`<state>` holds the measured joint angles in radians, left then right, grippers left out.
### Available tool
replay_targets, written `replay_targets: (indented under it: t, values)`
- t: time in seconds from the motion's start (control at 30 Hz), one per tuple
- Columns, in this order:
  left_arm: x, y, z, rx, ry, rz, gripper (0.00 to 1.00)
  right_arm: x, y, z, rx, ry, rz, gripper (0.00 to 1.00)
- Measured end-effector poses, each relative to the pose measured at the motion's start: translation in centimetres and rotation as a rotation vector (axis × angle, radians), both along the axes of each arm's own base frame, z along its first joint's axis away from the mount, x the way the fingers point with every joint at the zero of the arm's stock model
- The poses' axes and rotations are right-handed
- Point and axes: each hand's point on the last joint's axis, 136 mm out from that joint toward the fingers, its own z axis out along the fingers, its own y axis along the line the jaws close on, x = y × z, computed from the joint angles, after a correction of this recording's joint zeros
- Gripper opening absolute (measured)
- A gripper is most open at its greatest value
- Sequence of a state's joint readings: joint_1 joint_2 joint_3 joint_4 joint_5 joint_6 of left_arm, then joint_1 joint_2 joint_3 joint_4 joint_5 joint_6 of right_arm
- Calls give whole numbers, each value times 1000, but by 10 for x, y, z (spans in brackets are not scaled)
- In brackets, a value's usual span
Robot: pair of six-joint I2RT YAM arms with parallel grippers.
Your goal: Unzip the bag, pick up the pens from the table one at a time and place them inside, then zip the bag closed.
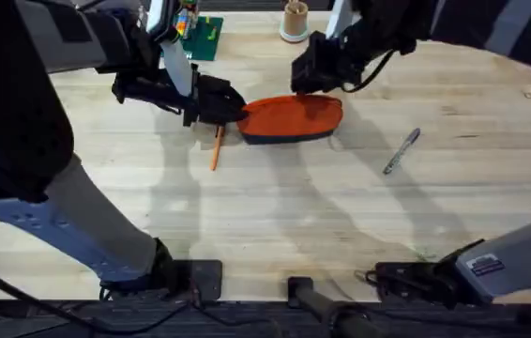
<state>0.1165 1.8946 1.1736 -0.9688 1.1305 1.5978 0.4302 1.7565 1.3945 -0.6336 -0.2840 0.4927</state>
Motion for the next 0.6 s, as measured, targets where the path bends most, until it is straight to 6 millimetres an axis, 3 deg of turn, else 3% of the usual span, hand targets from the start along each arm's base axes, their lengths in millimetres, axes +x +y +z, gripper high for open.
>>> replay_targets:
  t: [0.27,0.6]
  values:
    - [0,0,0,0,0,0,42,-6,26,6,22,-43,60,32]
    - [0,0,0,0,0,0,42,-9,43,10,40,-76,96,31]
